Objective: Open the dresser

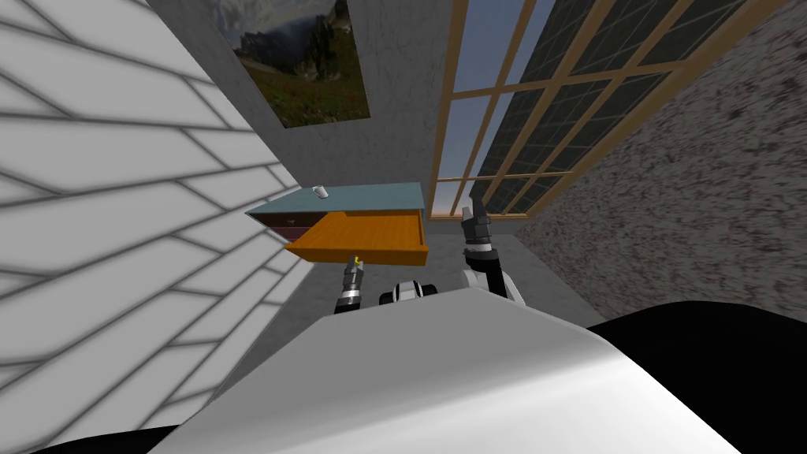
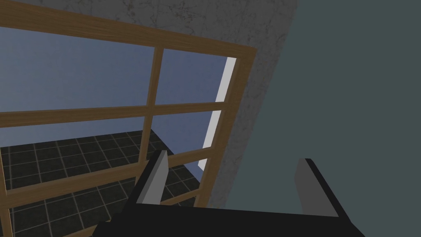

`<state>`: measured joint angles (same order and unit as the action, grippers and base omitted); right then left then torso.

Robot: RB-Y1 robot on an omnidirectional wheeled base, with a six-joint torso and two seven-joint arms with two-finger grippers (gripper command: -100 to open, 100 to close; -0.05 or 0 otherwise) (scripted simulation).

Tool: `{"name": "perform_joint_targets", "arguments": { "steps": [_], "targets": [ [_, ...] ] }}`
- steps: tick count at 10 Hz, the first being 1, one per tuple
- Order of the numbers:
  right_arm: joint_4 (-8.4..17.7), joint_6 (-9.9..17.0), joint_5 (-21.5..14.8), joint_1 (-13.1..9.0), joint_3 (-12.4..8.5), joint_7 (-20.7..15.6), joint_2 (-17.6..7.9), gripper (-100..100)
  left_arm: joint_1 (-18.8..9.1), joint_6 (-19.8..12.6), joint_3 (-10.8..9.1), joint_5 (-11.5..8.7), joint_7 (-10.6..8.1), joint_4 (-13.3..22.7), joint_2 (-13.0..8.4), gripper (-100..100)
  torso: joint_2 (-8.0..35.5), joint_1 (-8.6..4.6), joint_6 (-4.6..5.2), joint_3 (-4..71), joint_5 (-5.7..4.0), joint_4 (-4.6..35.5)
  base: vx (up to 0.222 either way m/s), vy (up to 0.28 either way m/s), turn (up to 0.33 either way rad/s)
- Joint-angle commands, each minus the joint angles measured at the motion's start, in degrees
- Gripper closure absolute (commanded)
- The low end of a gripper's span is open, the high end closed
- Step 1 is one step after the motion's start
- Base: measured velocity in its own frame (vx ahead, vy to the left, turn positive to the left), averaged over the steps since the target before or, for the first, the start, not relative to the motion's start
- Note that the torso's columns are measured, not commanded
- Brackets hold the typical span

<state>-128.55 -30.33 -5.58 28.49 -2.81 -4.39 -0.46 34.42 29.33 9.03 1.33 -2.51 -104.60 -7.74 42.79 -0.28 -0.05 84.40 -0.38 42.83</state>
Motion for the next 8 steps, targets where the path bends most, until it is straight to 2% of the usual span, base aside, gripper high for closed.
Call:
{"name": "perform_joint_targets", "arguments": {
  "steps": [1,2,3,8],
  "targets": [
    [0.0,0.0,0.0,0.0,0.0,0.0,0.0,0,0.4,-0.4,-0.15,-0.1,-0.13,-2.9,-0.3,-100,0.1,-0.11,0.06,0.0,-0.03,0.1,0.009,-0.002,-0.009],
    [0.0,0.0,0.0,0.0,0.0,0.0,0.0,0,1.0,-1.0,0.31,0.2,0.24,-1.6,0.1,-100,0.2,-0.16,0.03,-0.1,-0.08,0.1,0.009,0.003,-0.001],
    [0.0,0.0,0.0,0.0,0.0,0.0,0.0,0,1.2,-1.2,0.31,0.2,0.21,-1.5,0.1,0,0.1,-0.09,0.04,-0.1,0.06,-0.1,0.006,0.004,0.005],
    [0.0,0.0,0.0,0.0,0.0,0.0,0.0,0,1.5,-1.8,0.17,0.1,0.21,-0.9,0.0,0,-0.5,0.2,0.07,0.2,0.33,-0.5,0.0,0.0,0.0]
  ]
}}
